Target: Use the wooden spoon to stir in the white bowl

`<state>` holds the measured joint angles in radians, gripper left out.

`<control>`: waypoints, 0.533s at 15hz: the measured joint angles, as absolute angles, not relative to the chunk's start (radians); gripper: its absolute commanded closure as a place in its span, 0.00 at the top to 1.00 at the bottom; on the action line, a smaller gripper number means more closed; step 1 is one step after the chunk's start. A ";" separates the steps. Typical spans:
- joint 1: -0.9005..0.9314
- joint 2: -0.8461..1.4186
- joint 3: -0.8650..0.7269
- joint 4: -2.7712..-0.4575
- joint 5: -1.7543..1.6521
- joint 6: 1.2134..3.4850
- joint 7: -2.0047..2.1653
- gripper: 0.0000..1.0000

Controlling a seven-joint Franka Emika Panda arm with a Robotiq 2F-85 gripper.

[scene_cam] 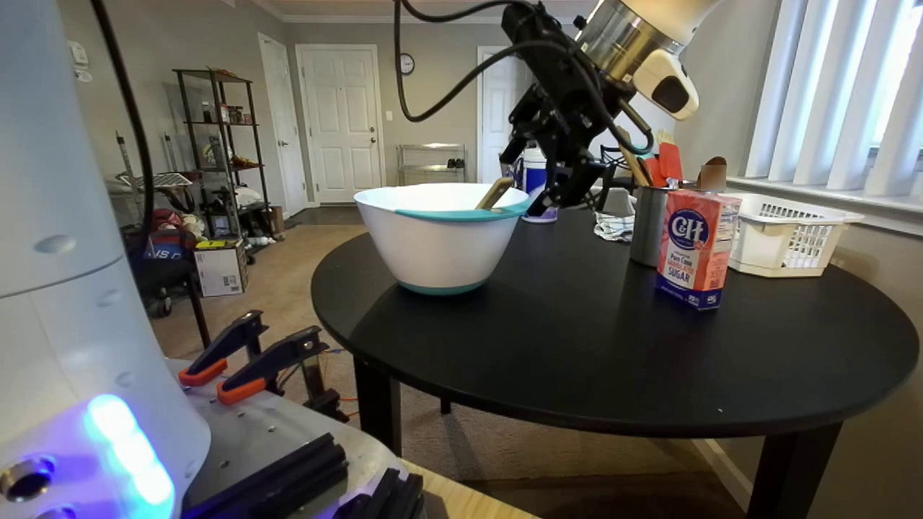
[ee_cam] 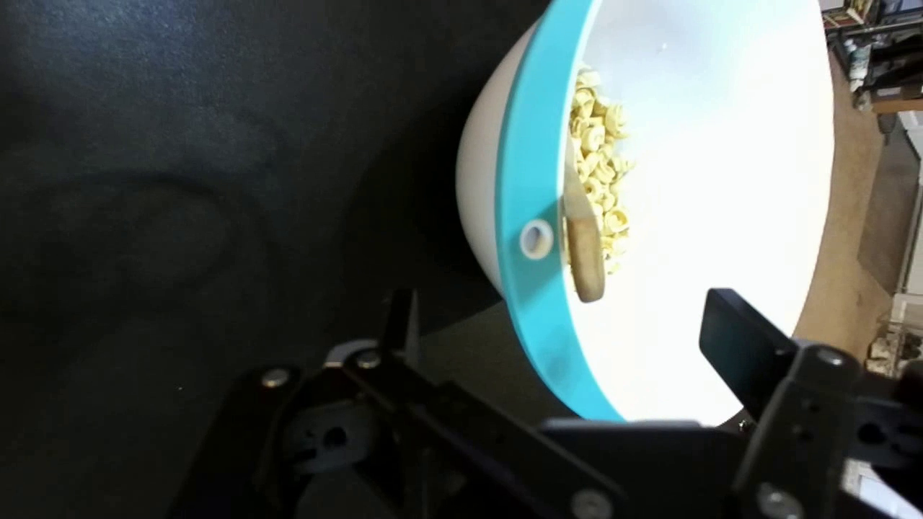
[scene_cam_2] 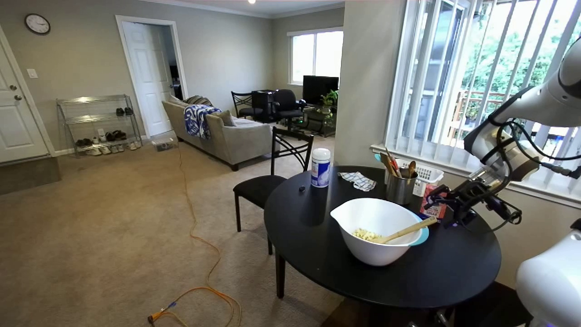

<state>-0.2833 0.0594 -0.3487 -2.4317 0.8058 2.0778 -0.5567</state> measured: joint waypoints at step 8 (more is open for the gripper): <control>-0.291 0.059 -0.346 -2.432 0.806 2.071 -0.566 1.00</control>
